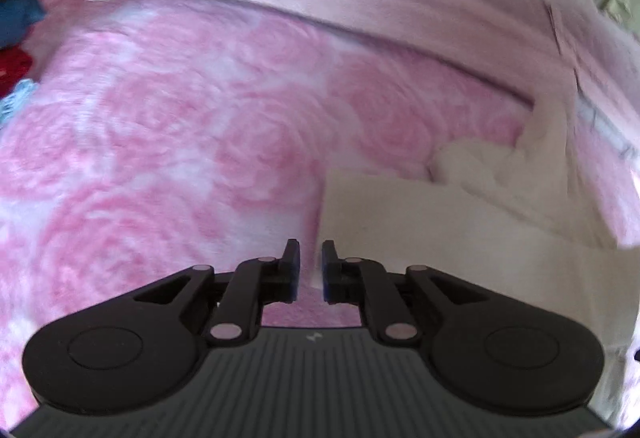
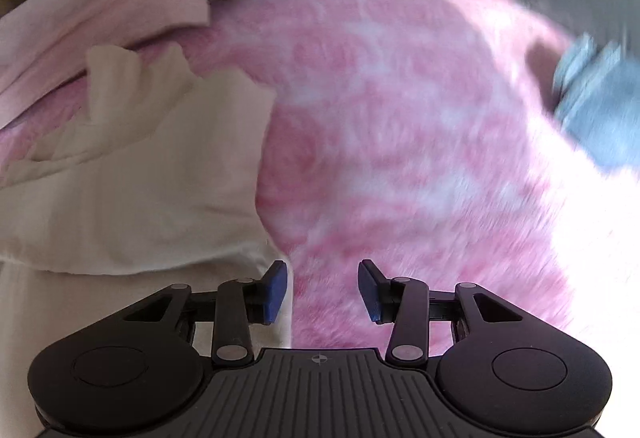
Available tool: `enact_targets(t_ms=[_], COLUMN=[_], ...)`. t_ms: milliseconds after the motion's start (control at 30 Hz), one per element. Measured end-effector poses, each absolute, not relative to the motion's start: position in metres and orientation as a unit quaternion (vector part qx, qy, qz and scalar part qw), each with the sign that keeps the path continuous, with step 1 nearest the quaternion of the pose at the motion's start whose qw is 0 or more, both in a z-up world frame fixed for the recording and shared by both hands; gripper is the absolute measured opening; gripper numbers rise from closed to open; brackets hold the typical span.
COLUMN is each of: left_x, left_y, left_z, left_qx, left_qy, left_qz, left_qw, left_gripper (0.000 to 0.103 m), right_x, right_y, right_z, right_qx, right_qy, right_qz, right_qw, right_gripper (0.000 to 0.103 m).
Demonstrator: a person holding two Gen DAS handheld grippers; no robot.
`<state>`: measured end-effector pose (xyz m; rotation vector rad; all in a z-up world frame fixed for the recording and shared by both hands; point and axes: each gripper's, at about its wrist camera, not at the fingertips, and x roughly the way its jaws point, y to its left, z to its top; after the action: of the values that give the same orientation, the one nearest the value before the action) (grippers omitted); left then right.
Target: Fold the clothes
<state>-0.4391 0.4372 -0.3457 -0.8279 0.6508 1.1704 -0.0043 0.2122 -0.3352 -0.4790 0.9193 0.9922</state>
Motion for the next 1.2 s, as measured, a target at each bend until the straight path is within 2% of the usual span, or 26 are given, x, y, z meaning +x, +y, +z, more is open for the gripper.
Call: enact_targets(t_ms=[133,233,433,600,667,733,767,1000,1100,1133,1167,1200], left_x=[-0.440,-0.416,-0.395,-0.413,-0.429,-0.444,-0.450,-0.454,-0.447,-0.443,-0.439,-0.436], left_y=[0.429,0.434,0.449,0.438,0.427,0.417,0.413,0.421,0.423,0.425,0.427,0.430], left_z=[-0.320,-0.317,-0.344,-0.344,-0.342,-0.345,-0.348,-0.396,-0.413,-0.409,-0.405,-0.400], left_qx=[-0.375,-0.356,-0.372,-0.404,-0.440,-0.487,-0.511,-0.642,-0.662,-0.641,-0.616,-0.590], left_qy=[0.245,0.263,0.286,0.273,0.254,0.225,0.209,0.079,0.055,0.071,0.090,0.109], left_qz=[0.529,0.494,0.494,0.508,0.515,0.518,0.518,0.487,0.493,0.505,0.517,0.529], left_qw=[0.721,0.749,0.731,0.710,0.690,0.667,0.653,0.586,0.562,0.574,0.588,0.600], left_gripper=[0.011,0.011,0.010,0.011,0.015,0.032,0.034,0.039,0.032,0.013,0.001,0.002], right_x=[0.000,0.000,0.017,0.033,0.033,0.028,0.023,-0.012,-0.015,-0.016,-0.016,-0.015], right_y=[0.219,0.245,0.329,0.319,0.302,0.283,0.274,0.243,0.239,0.237,0.236,0.236], right_z=[-0.315,-0.315,-0.374,-0.354,-0.344,-0.340,-0.339,-0.351,-0.348,-0.347,-0.345,-0.343], right_qx=[-0.178,-0.156,-0.215,-0.166,-0.158,-0.158,-0.160,-0.169,-0.165,-0.168,-0.172,-0.176], right_qy=[0.391,0.375,0.380,0.375,0.381,0.395,0.403,0.448,0.451,0.450,0.447,0.442], right_qz=[0.493,0.537,0.508,0.499,0.504,0.512,0.515,0.497,0.491,0.491,0.491,0.492], right_qw=[0.757,0.739,0.742,0.763,0.759,0.746,0.740,0.724,0.727,0.727,0.727,0.729], right_gripper=[0.043,0.023,0.023,0.023,0.023,0.023,0.023,0.023,0.023,0.023,0.023,0.023])
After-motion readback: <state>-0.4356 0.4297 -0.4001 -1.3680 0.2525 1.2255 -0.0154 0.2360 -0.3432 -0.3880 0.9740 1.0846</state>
